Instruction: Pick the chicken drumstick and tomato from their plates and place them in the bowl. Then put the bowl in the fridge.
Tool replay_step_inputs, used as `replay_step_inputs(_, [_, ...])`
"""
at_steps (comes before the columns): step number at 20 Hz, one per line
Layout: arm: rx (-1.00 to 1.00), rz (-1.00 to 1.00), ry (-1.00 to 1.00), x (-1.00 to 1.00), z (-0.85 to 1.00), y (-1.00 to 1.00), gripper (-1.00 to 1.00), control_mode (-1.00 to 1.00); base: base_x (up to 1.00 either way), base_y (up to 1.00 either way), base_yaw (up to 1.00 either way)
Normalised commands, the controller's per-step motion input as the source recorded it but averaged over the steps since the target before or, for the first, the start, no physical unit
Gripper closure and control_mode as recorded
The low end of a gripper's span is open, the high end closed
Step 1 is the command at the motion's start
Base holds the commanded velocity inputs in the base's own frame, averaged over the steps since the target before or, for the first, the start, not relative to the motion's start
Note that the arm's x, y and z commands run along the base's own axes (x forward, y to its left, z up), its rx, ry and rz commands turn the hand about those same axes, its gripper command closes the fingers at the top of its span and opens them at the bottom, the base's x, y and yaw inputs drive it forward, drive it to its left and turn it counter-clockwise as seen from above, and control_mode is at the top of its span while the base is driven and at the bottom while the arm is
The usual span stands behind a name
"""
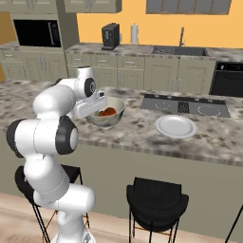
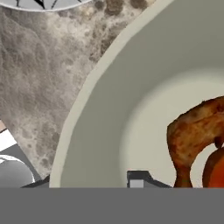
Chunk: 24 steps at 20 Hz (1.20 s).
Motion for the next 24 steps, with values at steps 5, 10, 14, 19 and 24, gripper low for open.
replay_step_inputs(5, [0.04, 0.16, -0.11, -0.22, 0.27, -0.03, 1.00, -1.00, 0.00, 0.00, 0.00])
replay_step_inputs(10, [0.03, 0.26, -0.12, -0.30, 0.48, 0.00, 1.00, -1.00, 0.00, 0.00, 0.00])
replay_step_inputs(14, [0.01, 0.24, -0.21, -0.50, 0.36, 0.00, 1.00, -1.00, 0.00, 0.00, 0.00])
replay_step_inputs(19, [0.00, 0.24, -0.18, -0.50, 0.28, 0.00, 1.00, -1.00, 0.00, 0.00, 0.00])
replay_step_inputs(24, [-0.08, 0.21, -0.19, -0.43, 0.16, 0.01, 1.00, -1.00, 0.00, 0.00, 0.00])
